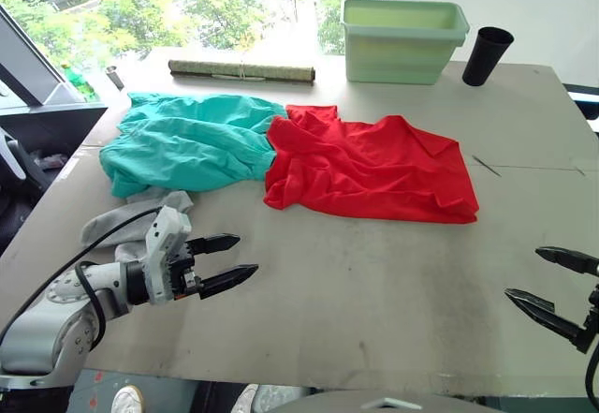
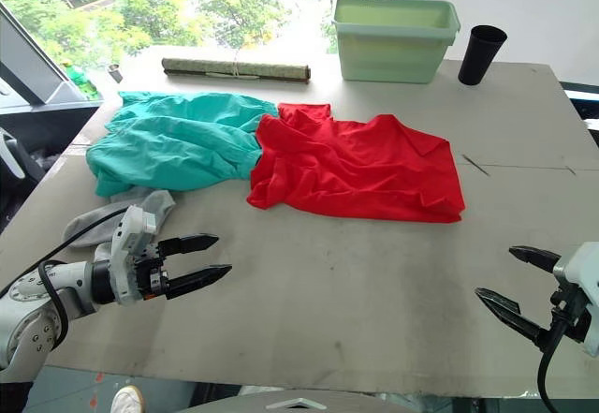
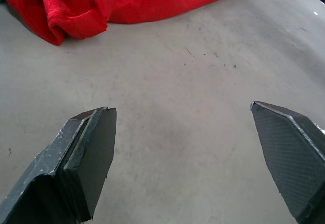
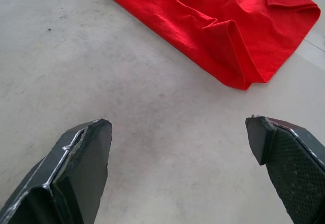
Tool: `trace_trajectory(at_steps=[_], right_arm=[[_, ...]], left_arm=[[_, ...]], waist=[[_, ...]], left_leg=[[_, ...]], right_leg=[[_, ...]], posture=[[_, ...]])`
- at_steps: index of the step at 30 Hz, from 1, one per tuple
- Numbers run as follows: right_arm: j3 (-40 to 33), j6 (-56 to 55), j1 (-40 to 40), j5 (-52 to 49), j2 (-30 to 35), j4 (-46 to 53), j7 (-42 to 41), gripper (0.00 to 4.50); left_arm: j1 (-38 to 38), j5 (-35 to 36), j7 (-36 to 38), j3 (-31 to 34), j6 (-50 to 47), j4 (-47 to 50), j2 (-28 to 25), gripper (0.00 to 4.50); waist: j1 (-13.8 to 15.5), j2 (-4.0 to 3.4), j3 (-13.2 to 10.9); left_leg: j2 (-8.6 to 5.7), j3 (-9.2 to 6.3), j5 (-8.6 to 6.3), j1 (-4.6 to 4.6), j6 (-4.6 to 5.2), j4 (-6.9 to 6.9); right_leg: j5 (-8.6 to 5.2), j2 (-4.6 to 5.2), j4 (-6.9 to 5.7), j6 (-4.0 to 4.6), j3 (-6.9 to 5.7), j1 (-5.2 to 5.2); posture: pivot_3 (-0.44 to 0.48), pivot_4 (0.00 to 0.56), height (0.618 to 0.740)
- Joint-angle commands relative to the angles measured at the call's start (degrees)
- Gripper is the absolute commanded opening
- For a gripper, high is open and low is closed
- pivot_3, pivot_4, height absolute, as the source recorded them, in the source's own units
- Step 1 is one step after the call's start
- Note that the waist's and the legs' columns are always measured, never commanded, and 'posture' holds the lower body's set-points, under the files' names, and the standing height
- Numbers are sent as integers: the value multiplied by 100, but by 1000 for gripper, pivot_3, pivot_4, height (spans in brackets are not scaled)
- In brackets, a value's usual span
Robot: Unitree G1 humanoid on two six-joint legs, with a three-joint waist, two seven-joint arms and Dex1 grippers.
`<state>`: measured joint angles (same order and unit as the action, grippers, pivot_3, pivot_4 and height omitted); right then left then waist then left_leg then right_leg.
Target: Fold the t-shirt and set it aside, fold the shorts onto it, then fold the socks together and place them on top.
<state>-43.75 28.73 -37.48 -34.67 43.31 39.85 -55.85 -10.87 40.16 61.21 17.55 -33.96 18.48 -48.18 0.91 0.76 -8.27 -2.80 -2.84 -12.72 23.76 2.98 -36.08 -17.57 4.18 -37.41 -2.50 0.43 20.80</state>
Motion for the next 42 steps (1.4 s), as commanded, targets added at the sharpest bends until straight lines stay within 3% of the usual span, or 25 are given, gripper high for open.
trace_trajectory(at_steps=[1, 4, 6, 10, 15, 21, 25, 32, 36, 40, 42], right_arm=[[35, -81, 99, -145, -120, 226, 107, 4465], [552, -200, 408, -207, -433, 674, 518, 4465], [731, -212, 590, -56, -564, 909, 847, 4465], [997, 530, 950, -869, -404, 1457, 1472, 4465], [1249, 834, 1451, -1175, -48, 1922, 2011, 4465], [1403, 915, 1492, -1694, 267, 2015, 2753, 4465], [1597, 647, 1365, -1831, 502, 2015, 3133, 4500], [1896, 106, 944, -1647, 804, 2015, 3554, 4500], [1912, 15, 786, -1520, 870, 2015, 3697, 4500], [1987, 27, 851, -1497, 947, 2015, 3822, 4500], [1982, 131, 900, -1465, 989, 2015, 3872, 4500]], left_arm=[[324, 207, -388, 72, -267, 155, 107, 4500], [1418, 983, -1694, -16, -1393, 271, 640, 4500], [1917, 1066, -2282, -125, -2048, 277, 741, 4500], [3133, 879, -3296, -546, -2679, -267, 1284, 4500], [4163, 234, -3682, -1056, -2575, -1072, 1712, 4500], [4481, -353, -3794, -1343, -2170, -1635, 2144, 4500], [4593, -586, -3678, -1429, -2032, -1832, 2203, 2920], [4783, -847, -3286, -1538, -1855, -2166, 2130, 2920], [4846, -1120, -2842, -1853, -1580, -2423, 2090, 1792], [4858, -1344, -2571, -1963, -1313, -2638, 2053, 141], [4853, -1392, -2461, -1935, -1199, -2675, 2015, 59]], waist=[[1, 0, 0], [77, 5, -6], [104, 7, -6], [115, 20, -10], [126, 36, -15], [125, 43, -15], [125, 50, -19], [124, 52, -19], [125, 52, -19], [122, 52, -19], [116, 53, -19]], left_leg=[[0, 0, 0, 0, 0, 1], [3, -8, 0, 3, 1, -4], [3, -9, 0, 3, 0, -24], [-5, -8, 2, -3, 0, -27], [-9, -15, 6, -2, -6, -38], [-14, -14, 6, 3, -6, -31], [-13, -18, 6, 3, -6, -31], [-13, -16, 6, 2, -5, -34], [-14, -16, 6, 2, -5, -35], [-13, -17, 6, 2, -5, -35], [-13, -17, 6, 2, -5, -35]], right_leg=[[0, 0, 1, 0, 0, 0], [1, 0, -2, -2, -15, -2], [14, 0, -28, -27, -19, -2], [20, -6, -30, -37, -11, -2], [32, -15, -39, -56, -13, -3], [32, -12, -34, -57, -9, -2], [32, -11, -35, -56, -12, -2], [33, -11, -35, -57, -13, -2], [33, -11, -35, -57, -13, -3], [33, -11, -36, -57, -13, -3], [33, -11, -37, -57, -13, -3]], posture=[[0, 150, 731], [0, 150, 731], [0, 150, 731], [0, 150, 731], [0, 150, 731], [0, 150, 731], [0, 150, 731], [0, 150, 731], [0, 150, 731], [0, 150, 731], [0, 150, 731]])
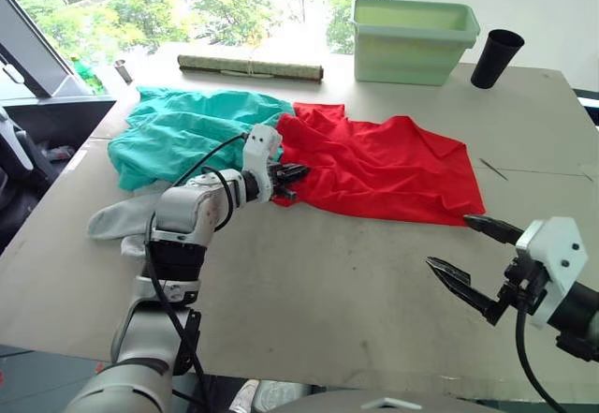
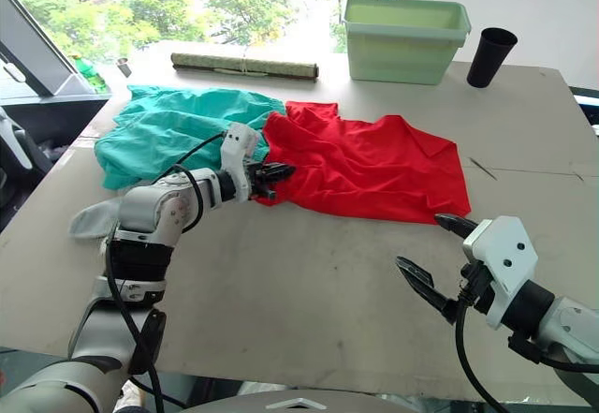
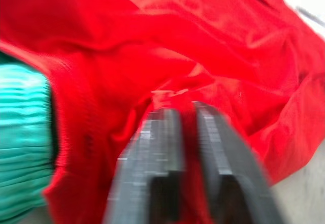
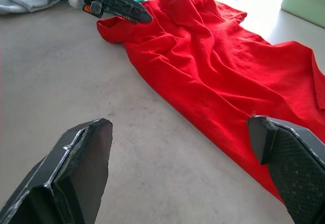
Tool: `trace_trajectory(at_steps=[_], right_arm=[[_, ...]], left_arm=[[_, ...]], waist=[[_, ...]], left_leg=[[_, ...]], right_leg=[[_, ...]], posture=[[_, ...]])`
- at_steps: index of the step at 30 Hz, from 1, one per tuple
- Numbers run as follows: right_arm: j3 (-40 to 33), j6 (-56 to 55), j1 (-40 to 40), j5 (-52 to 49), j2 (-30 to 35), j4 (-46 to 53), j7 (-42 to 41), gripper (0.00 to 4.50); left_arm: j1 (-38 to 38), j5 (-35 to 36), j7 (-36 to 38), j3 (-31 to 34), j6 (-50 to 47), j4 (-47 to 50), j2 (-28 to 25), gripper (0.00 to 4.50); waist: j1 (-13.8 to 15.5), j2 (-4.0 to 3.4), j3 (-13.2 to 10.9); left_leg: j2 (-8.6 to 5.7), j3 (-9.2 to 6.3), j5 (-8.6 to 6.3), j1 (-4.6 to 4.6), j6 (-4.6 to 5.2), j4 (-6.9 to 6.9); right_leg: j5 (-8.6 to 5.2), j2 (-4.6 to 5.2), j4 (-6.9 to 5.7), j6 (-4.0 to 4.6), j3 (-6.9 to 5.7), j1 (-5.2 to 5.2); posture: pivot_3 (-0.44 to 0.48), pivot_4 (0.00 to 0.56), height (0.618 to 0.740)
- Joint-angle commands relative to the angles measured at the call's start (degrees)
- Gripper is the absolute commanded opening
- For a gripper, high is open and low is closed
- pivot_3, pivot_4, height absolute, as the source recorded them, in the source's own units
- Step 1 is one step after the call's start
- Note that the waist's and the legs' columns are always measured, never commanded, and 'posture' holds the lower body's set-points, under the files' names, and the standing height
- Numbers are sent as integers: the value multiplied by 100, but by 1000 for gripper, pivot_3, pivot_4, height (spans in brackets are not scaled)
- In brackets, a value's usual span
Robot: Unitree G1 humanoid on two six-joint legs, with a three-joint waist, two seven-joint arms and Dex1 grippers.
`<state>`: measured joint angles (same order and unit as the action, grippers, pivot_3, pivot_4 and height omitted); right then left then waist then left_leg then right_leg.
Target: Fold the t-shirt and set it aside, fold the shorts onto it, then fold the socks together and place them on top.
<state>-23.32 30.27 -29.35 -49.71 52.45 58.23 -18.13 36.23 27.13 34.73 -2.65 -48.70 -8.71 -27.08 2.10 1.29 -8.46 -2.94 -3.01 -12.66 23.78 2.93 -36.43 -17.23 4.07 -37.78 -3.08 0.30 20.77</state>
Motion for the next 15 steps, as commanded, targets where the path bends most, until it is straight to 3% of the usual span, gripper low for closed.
trace_trajectory(at_steps=[1, 8, 11, 15], right_arm=[[-66, 122, 150, 79, 86, 177, 138, 4500], [529, 1039, 1343, 892, 873, -607, 37, 4500], [1467, 1164, 2476, 1630, 1406, -1392, -319, 4500], [2437, 1113, 3275, 2496, 1653, -2073, -752, 4500]], left_arm=[[114, -34, 299, 160, 312, 94, -133, 59], [-403, 814, 1601, 567, 161, 1409, -802, 59], [-821, 1217, 2071, 741, 52, 2128, -1202, 59], [-1151, 1211, 2019, 826, 175, 2483, -1358, 59]], waist=[[-6, 0, 0], [-76, -1, -1], [-153, -13, -7], [-126, -16, -9]], left_leg=[[0, 0, 0, 0, 0, 0], [1, 0, 0, 1, 0, -2], [2, 4, 0, -1, 0, -3], [5, 3, 0, -1, 1, -1]], right_leg=[[0, 0, 0, 0, 0, 0], [0, 2, 2, 1, 0, 0], [0, 3, 4, 2, 3, 1], [-1, 4, 7, 4, 0, 1]], posture=[[0, 150, 731], [0, 150, 731], [0, 150, 731], [0, 150, 731]])
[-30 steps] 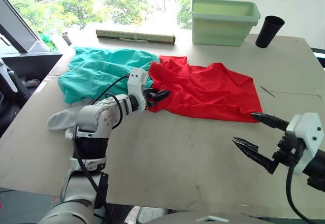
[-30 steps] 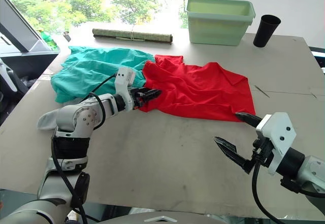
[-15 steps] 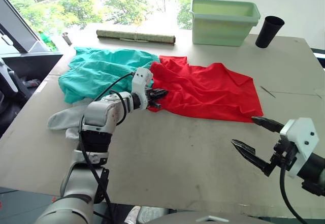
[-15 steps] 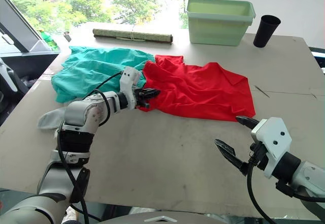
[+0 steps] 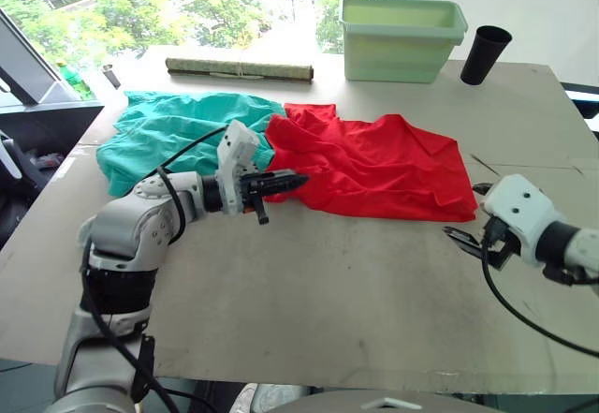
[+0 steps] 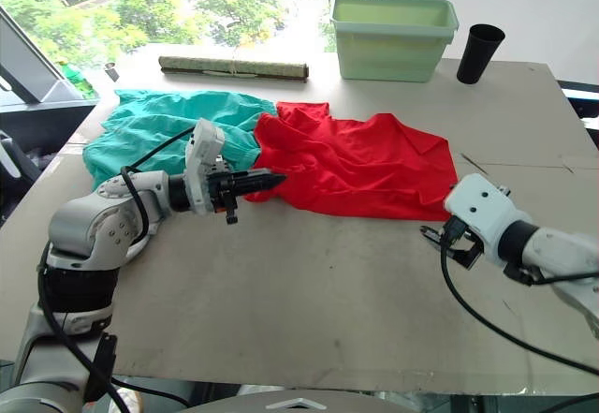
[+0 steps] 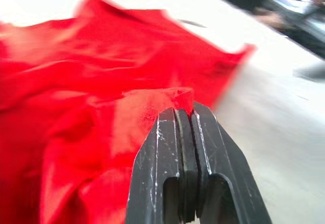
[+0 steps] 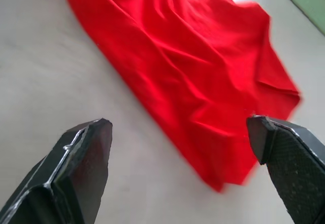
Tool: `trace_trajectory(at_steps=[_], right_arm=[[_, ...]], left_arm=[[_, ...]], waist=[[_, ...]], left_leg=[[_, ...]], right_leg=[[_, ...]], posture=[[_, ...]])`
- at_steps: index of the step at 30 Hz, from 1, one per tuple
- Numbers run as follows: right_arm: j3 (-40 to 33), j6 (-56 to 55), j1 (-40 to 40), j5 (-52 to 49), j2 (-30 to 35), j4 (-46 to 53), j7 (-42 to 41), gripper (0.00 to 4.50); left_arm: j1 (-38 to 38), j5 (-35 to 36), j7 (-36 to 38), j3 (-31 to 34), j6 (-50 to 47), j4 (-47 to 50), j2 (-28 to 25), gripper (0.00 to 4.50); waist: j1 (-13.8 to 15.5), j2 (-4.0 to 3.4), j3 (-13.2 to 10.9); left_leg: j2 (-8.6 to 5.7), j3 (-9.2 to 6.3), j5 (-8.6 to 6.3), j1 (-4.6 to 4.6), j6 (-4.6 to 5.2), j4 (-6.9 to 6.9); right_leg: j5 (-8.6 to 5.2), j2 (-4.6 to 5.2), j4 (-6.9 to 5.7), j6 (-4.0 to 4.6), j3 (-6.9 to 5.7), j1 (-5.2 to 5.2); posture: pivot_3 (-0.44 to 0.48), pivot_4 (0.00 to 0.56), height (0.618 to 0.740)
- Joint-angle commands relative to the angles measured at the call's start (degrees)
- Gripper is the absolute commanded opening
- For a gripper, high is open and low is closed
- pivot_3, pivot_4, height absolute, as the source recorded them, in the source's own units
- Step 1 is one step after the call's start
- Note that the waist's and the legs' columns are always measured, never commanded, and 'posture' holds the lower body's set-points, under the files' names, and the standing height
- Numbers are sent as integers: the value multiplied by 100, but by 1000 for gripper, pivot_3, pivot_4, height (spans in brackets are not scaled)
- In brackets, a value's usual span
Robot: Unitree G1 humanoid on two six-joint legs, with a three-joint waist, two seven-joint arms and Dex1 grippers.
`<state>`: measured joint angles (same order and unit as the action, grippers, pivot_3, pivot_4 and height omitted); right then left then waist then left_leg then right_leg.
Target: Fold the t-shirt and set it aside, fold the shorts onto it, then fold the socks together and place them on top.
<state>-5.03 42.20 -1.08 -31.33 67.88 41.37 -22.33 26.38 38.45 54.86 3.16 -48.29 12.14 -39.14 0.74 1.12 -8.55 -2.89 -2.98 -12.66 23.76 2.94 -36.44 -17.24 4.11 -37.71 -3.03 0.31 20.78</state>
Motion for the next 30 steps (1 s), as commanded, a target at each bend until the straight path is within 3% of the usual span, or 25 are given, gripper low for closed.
trace_trajectory(at_steps=[1, 3, 7, 12, 15, 17, 24, 30], right_arm=[[852, -174, 676, 889, 79, -605, -457, 4500], [1483, -412, 1280, 1482, -51, -1134, -766, 4500], [2015, -688, 1897, 2079, -328, -1821, -1208, 4500], [2164, -952, 2205, 2432, -542, -2268, -1769, 2358], [2021, -960, 2193, 2416, -627, -2253, -2014, 801], [1866, -936, 2094, 2388, -580, -2146, -2158, 9], [147, -177, 907, 1351, -441, -1163, -2698, 9], [-1916, 461, -720, 786, -619, -333, -3156, 9]], left_arm=[[-254, 96, -92, 311, 124, 483, -131, 59], [-465, 136, -276, 447, 138, 708, -72, 59], [-713, 241, -534, 591, 85, 1021, 7, 59], [-935, 309, -731, 699, 115, 1201, -1, 0], [-1028, 276, -772, 713, 196, 1235, -19, 0], [-1074, 277, -771, 740, 237, 1218, -44, 0], [-1546, 419, -341, 1003, 307, 1253, -455, 0], [-2430, 810, 812, 1309, 237, 1071, -1140, 0]], waist=[[12, 0, 0], [-1, -3, -2], [2, -2, -2], [6, -3, -3], [2, -3, -2], [1, -3, -3], [12, -4, -2], [15, -8, 0]], left_leg=[[2, -3, 0, 2, 0, 0], [0, -3, 0, 3, 0, 2], [-2, -1, 0, 6, 0, 2], [-2, -2, 0, 4, -1, 3], [-2, -3, 0, 3, -1, 3], [-2, -3, 0, 2, -1, 3], [-2, -6, -2, 4, -1, 7], [-1, -6, -3, 1, 0, 13]], right_leg=[[0, 0, 1, 0, -4, 0], [0, 0, 4, 0, -5, 0], [1, 2, 7, -1, -2, 2], [1, 1, 3, -1, -4, 2], [2, 1, 1, -1, -4, 2], [2, 0, 0, -1, -4, 2], [1, 1, 4, -1, -4, 1], [1, 5, 8, 1, -4, -1]], posture=[[0, 150, 731], [0, 150, 731], [0, 150, 731], [0, 150, 731], [0, 150, 731], [0, 150, 731], [0, 150, 731], [0, 150, 731]])
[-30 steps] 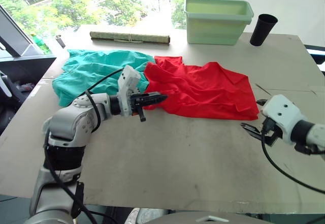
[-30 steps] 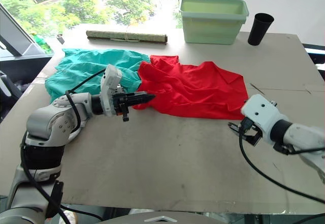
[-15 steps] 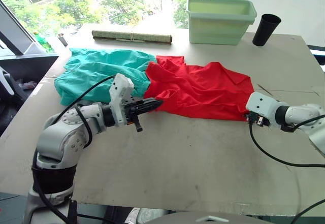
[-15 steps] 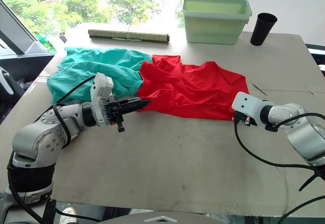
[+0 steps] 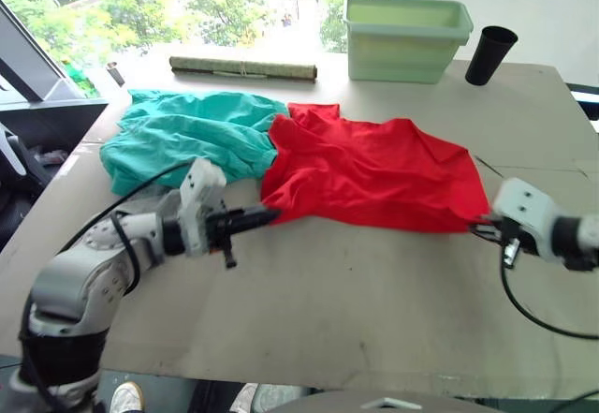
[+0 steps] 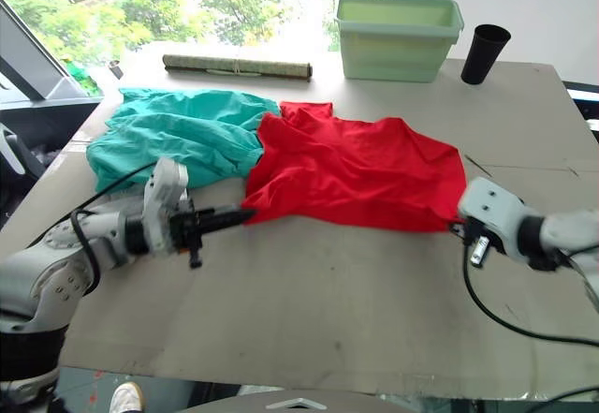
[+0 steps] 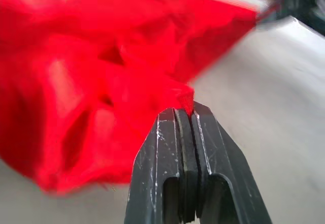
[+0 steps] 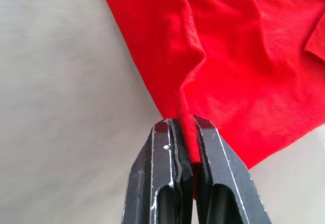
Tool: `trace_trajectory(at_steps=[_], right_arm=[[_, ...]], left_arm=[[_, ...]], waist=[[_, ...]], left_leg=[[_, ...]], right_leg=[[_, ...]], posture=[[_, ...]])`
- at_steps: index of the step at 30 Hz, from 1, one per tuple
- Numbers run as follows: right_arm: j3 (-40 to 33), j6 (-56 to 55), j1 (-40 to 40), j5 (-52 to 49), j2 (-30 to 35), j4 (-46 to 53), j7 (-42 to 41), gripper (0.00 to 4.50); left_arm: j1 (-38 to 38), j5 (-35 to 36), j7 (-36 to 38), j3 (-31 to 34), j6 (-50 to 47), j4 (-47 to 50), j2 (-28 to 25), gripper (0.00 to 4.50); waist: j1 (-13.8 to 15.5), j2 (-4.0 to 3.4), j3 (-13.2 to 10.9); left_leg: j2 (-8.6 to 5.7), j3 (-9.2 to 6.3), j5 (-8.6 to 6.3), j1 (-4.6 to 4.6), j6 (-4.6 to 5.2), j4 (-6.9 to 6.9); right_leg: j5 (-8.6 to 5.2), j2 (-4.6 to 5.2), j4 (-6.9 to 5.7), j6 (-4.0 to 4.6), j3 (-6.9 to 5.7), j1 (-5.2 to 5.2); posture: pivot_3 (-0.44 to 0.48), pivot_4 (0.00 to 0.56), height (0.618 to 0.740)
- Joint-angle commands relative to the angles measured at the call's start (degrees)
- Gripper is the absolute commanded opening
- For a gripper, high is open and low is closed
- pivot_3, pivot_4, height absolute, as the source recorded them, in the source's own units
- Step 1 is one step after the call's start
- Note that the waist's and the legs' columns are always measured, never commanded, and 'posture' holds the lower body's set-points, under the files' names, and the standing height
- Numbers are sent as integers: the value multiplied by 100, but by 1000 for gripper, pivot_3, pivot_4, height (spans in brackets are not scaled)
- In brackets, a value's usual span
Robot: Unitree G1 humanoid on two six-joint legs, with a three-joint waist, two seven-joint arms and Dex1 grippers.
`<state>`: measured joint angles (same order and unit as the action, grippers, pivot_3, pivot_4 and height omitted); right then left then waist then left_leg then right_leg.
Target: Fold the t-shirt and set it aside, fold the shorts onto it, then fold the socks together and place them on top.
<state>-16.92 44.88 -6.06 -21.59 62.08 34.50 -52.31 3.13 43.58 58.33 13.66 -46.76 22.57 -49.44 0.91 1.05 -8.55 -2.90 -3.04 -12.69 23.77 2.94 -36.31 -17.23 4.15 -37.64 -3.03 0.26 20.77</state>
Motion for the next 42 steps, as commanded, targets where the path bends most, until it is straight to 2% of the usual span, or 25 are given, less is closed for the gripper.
trace_trajectory(at_steps=[1, 4, 8, 14, 18, 22, 23, 24, 26, 29, 33, 39, 42], right_arm=[[-901, 212, -385, -201, -57, 417, -192, 9], [-1445, 388, -788, -328, -148, 650, -313, 9], [-2399, 603, -1711, -287, -313, 964, -686, 9], [-2416, 294, -2191, -25, -523, 881, -595, 9], [-2099, 292, -2138, -81, -760, 1009, -325, 9], [-1646, 397, -1932, -230, -972, 1204, -37, 0], [-1587, 412, -1913, -238, -992, 1220, 3, 0], [-1551, 426, -1898, -247, -996, 1226, 33, 0], [-1478, 428, -1879, -267, -1005, 1243, 79, 0], [-1425, 422, -1878, -287, -1000, 1253, 123, 0], [-1406, 406, -1902, -309, -999, 1278, 160, 0], [-1347, 339, -1972, -271, -973, 1321, 197, 0], [-1334, 329, -1978, -282, -971, 1344, 211, 0]], left_arm=[[-185, 399, 594, 305, 86, 11, -133, 0], [-402, 497, 926, 445, 122, 7, -279, 0], [-686, 470, 1479, 712, 241, -265, -611, 0], [-699, -152, 1487, 478, 925, -642, -542, 0], [-306, -58, 1363, 219, 729, -934, -397, 0], [-177, -198, 1003, -92, 693, -869, -115, 1525], [-192, -187, 968, -116, 648, -843, -107, 1728], [-205, -185, 962, -136, 629, -828, -117, 2399], [-313, -315, 950, -202, 689, -805, -187, 3180], [-368, -504, 883, -268, 820, -831, -183, 3180], [-247, -627, 353, -348, 564, -940, 6, 3180], [-255, 72, 49, -89, -597, -775, -15, 3180], [-227, 633, -126, 193, -1478, -804, -129, 3180]], waist=[[0, -6, -3], [-5, -7, -3], [9, -7, 0], [3, -7, 1], [3, -9, 1], [-1, -8, 3], [-4, -8, 2], [-6, -6, 2], [-7, -7, 2], [-2, -7, 2], [11, -7, 2], [0, -5, 3], [-8, -4, 3]], left_leg=[[0, 0, 0, -2, 0, 0], [3, 1, 0, -1, -1, -2], [5, 4, 0, 0, 0, -2], [5, 10, 0, 1, 0, -2], [6, 11, 0, 1, 0, -1], [7, 13, 0, 2, 0, -1], [7, 13, 0, 3, 1, -1], [7, 13, 0, 3, 1, -1], [7, 12, 0, 4, 1, 0], [7, 12, 0, 2, 1, 1], [7, 13, -1, 3, 1, 1], [7, 12, 0, 2, 1, 1], [8, 12, 0, 2, 2, 1]], right_leg=[[0, 0, 0, 0, 0, -2], [-5, 2, 1, 13, 1, -1], [-12, 2, 3, 30, 1, -2], [-12, 4, 9, 30, 7, -2], [-12, 4, 8, 30, 8, 0], [-12, 4, 10, 29, 10, 0], [-11, 4, 11, 28, 10, 1], [-11, 4, 11, 28, 10, 2], [-11, 3, 12, 28, 9, 3], [-12, 3, 11, 28, 9, 3], [-12, 4, 11, 29, 9, 2], [-11, 3, 10, 27, 9, 2], [1, 2, 9, 5, 9, 3]], posture=[[0, 150, 731], [0, 150, 731], [0, 150, 731], [0, 150, 731], [0, 150, 731], [0, 150, 731], [0, 150, 731], [0, 150, 731], [0, 150, 731], [0, 150, 731], [0, 150, 731], [0, 150, 731], [0, 150, 731]])
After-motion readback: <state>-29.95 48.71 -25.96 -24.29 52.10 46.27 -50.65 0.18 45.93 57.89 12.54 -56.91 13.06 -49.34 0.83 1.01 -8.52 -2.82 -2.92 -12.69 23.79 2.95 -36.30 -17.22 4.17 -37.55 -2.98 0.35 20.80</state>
